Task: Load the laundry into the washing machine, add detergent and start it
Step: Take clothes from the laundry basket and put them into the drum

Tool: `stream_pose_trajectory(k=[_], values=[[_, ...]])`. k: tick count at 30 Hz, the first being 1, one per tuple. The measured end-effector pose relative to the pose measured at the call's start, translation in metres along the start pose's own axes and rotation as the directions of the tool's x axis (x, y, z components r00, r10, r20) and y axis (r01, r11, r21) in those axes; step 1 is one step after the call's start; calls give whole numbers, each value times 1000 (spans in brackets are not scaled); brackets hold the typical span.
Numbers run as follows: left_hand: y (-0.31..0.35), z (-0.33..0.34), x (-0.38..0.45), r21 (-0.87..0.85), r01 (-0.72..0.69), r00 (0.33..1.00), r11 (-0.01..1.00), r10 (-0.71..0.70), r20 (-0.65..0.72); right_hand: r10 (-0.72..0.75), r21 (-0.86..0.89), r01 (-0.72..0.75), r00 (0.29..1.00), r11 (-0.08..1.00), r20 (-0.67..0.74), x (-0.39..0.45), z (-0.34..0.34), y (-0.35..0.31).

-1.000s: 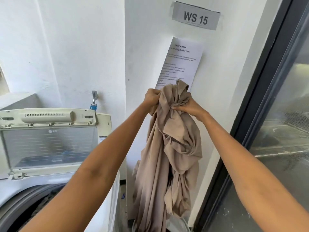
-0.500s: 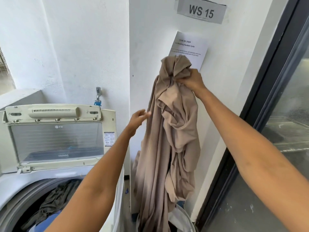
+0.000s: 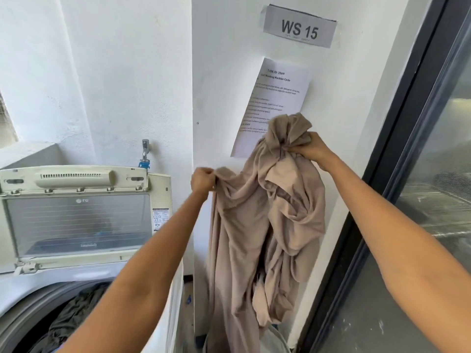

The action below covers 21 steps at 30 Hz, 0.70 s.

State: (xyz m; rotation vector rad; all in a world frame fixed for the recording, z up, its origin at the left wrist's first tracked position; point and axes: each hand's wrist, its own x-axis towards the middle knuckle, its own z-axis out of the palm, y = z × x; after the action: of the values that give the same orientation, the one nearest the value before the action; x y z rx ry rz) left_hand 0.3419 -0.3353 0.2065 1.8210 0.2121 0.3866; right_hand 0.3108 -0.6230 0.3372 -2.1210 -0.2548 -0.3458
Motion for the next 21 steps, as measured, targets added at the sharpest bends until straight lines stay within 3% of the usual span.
stream_pose_trajectory(k=[4, 8, 11, 15, 17, 21], values=[[72, -8, 1, -57, -124, 992, 991, 126, 28, -4, 34, -3, 983, 999, 182, -21, 15, 16], [128, 6, -20, -107, -246, 942, 963, 264, 207, -87, 84, 69, 969, 994, 232, -22, 44, 12], [140, 10, -27, -114, -265, 914, 957, 288, 285, -139, 150, 101, 954, 984, 266, -16, 58, 5], [132, 1, -27, -133, -298, 880, 945, 326, 347, -105, 118, 60, 902, 991, 418, -19, 63, -1], [126, -3, -30, -157, -319, 879, 935, 354, 319, -99, 100, 65, 912, 993, 398, -17, 71, -7], [103, -13, -31, -309, -310, 913, 899, 373, 168, -90, -140, 110, 985, 984, 146, -3, 91, -13]])
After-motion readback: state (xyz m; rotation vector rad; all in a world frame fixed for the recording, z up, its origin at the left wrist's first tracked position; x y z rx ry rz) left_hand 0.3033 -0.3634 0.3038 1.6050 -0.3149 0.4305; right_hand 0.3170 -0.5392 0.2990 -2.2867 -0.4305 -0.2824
